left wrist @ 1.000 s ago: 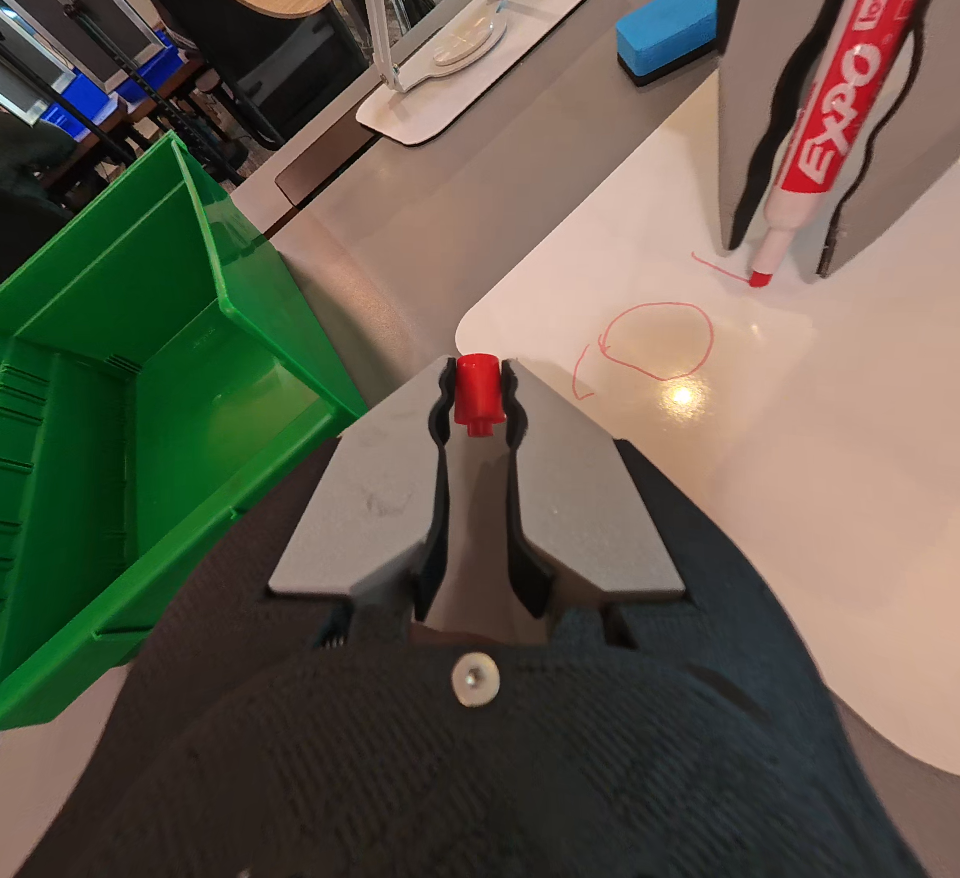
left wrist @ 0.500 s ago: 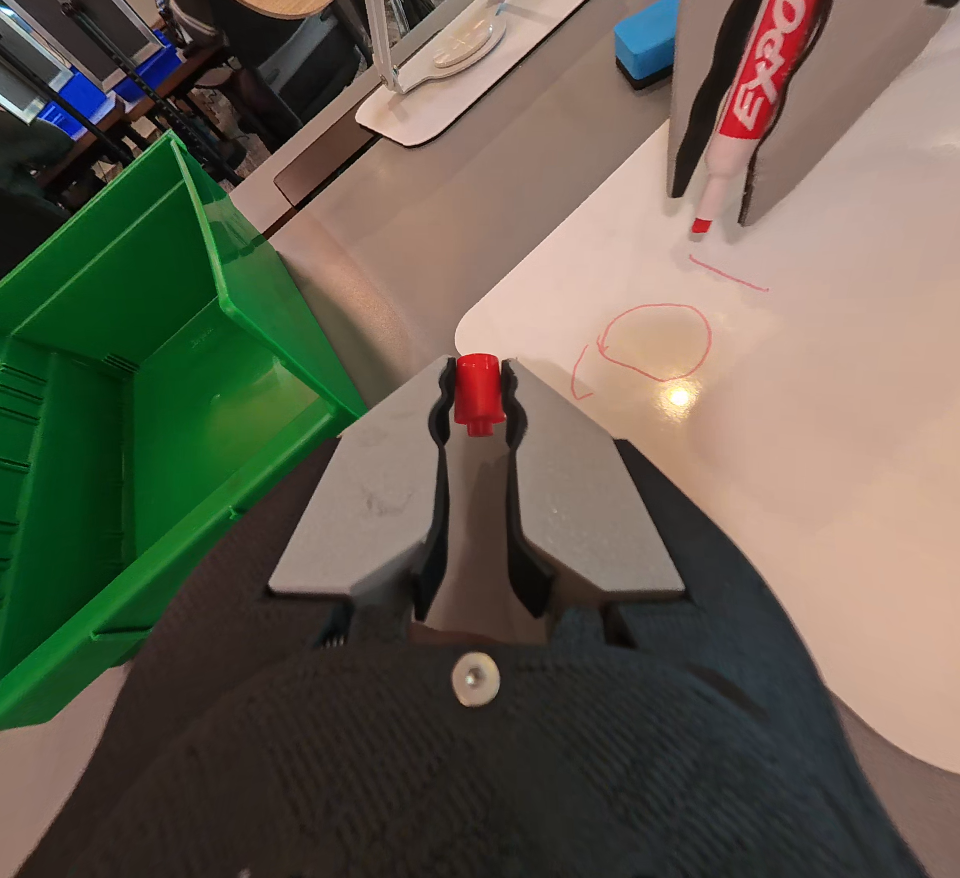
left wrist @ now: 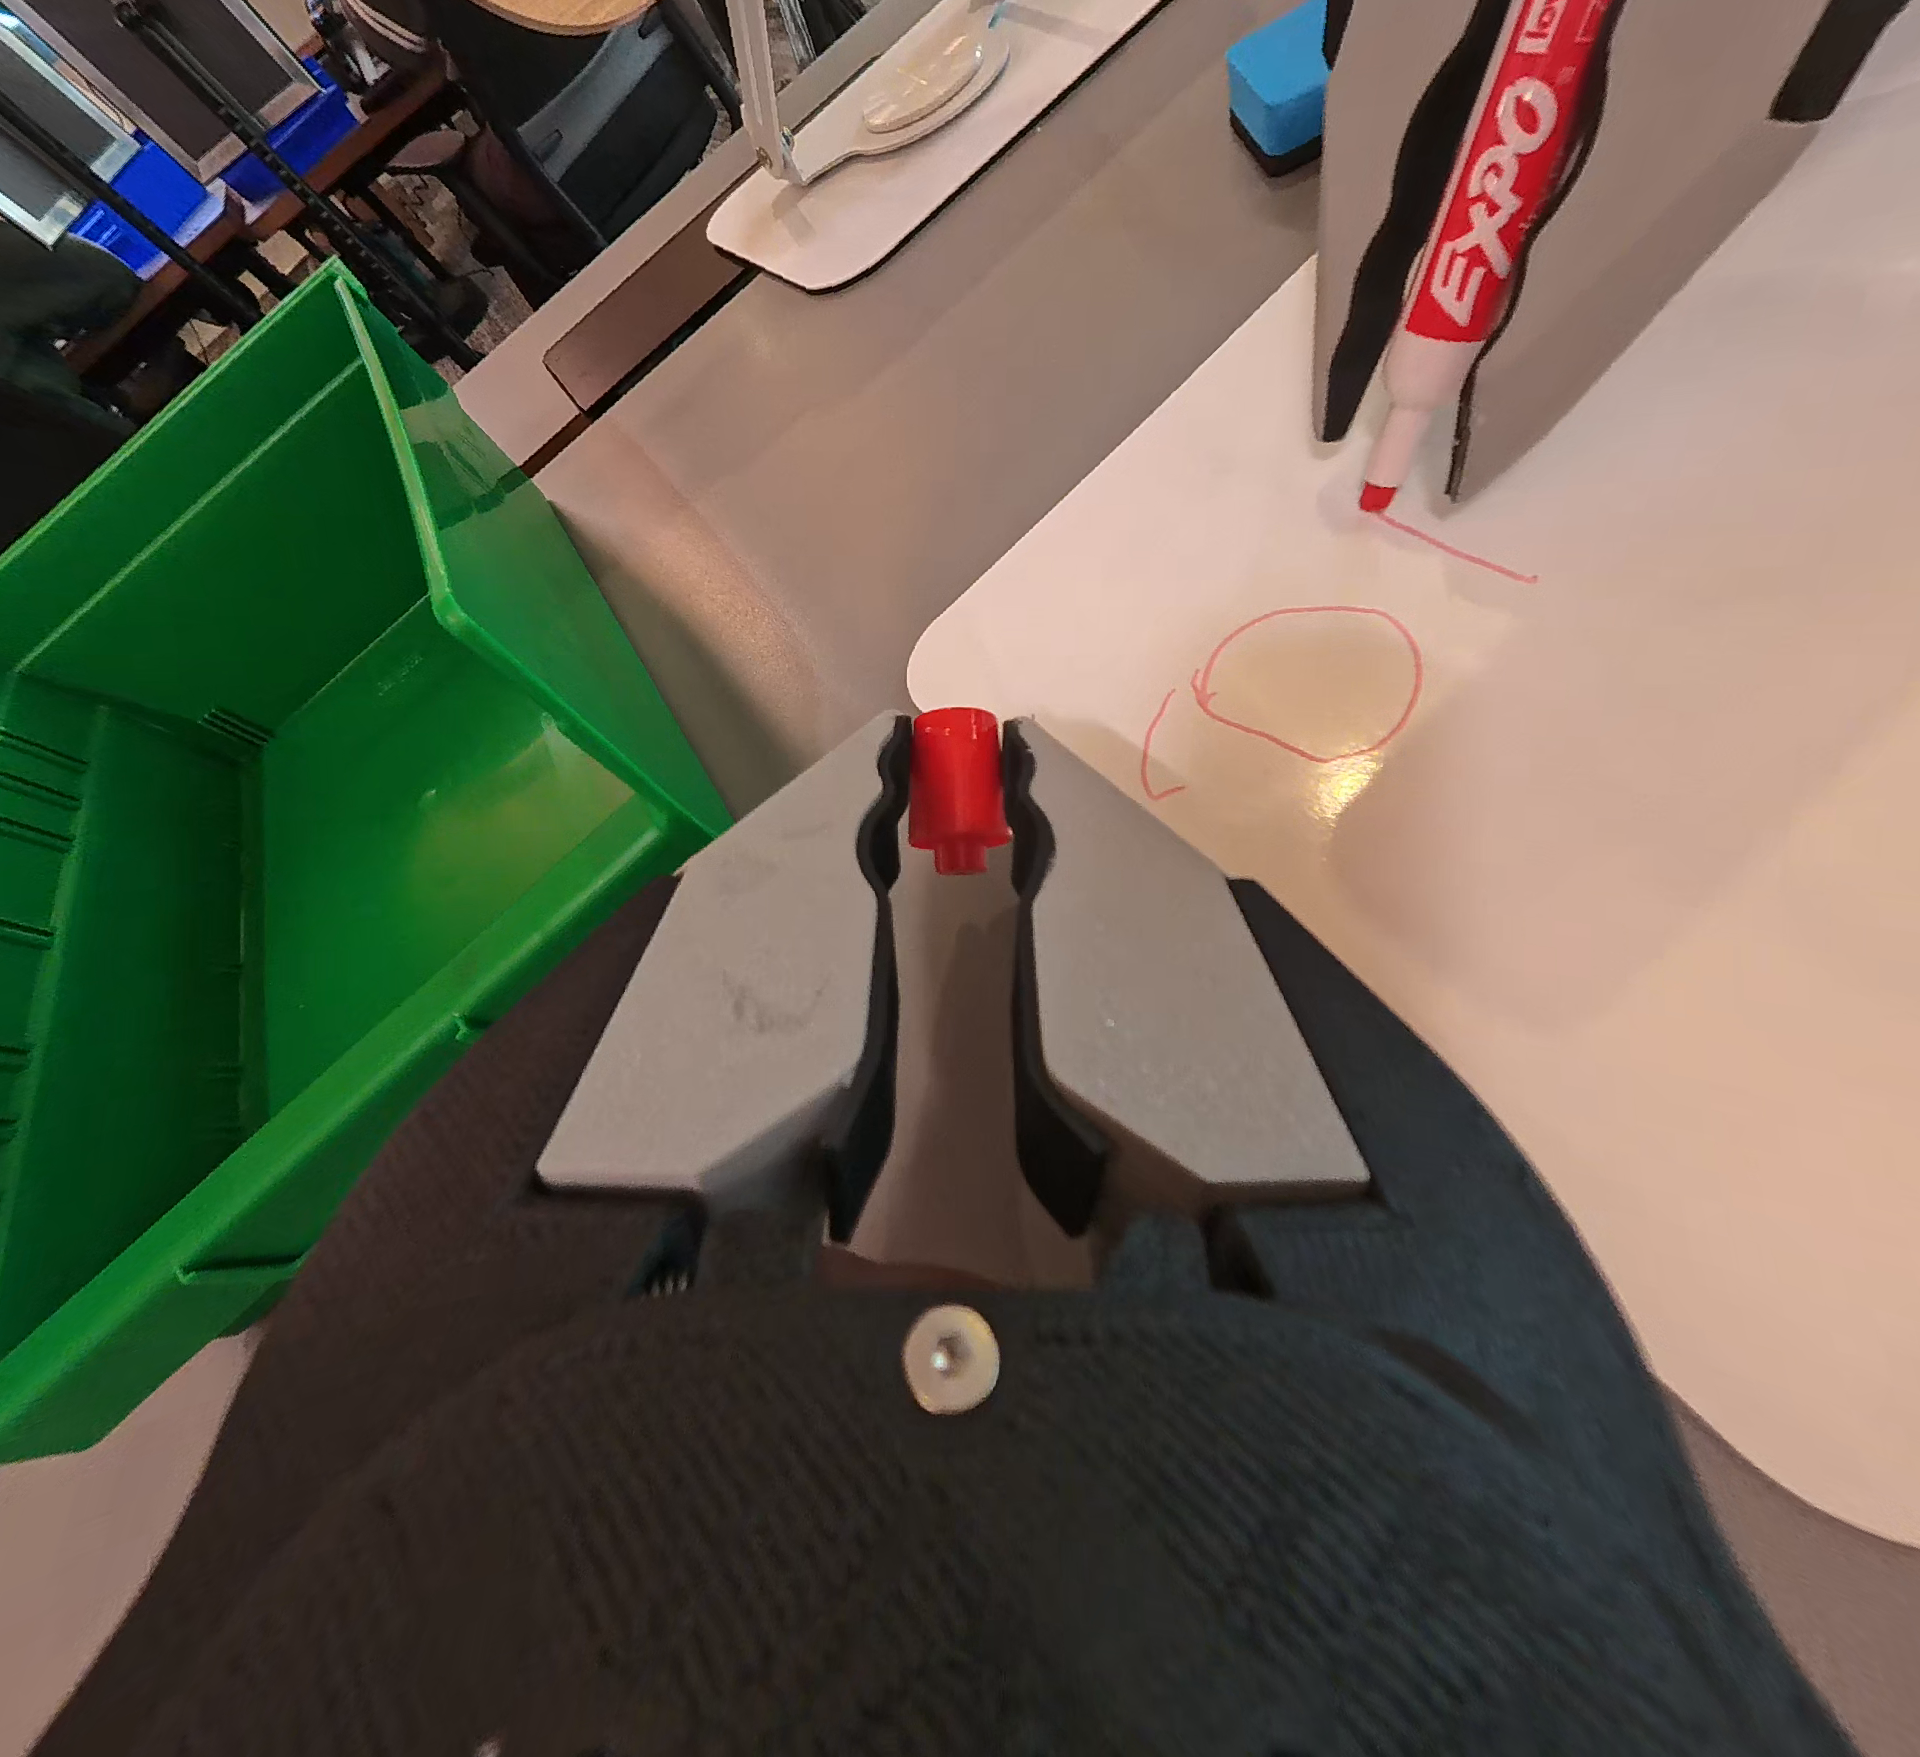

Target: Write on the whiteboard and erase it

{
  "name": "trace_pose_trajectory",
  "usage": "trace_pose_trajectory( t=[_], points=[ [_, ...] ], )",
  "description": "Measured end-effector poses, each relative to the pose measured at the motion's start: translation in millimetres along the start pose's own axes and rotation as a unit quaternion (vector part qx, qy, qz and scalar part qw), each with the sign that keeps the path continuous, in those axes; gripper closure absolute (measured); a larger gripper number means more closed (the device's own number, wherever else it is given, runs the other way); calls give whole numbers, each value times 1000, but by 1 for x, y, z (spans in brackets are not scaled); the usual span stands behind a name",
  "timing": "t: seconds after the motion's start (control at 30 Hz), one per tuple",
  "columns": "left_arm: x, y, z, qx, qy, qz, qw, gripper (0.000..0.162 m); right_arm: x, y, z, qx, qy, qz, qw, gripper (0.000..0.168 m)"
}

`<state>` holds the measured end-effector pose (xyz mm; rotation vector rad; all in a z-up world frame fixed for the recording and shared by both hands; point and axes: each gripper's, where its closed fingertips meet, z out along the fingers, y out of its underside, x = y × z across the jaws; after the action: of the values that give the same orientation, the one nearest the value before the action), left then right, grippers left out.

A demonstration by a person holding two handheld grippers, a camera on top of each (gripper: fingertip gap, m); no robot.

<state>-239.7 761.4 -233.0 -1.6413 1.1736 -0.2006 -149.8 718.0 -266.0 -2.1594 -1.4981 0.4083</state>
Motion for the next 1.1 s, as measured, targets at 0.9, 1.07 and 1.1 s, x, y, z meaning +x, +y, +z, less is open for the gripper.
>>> trace_pose_trajectory(
  t=[0.9, 1.07, 1.1],
  points=[
    [0, 0, 0, 1, 0, 0, 1000, 146, 1, 14, -8, -10, 1, 16, 1000, 140],
    [0, 0, 0, 1, 0, 0, 1000, 146, 2, 21, -12, -9, 3, 23, 1000, 139],
    [0, 0, 0, 1, 0, -1, 1000, 146, 2, 23, -13, -10, 3, 25, 1000, 140]
  ],
)
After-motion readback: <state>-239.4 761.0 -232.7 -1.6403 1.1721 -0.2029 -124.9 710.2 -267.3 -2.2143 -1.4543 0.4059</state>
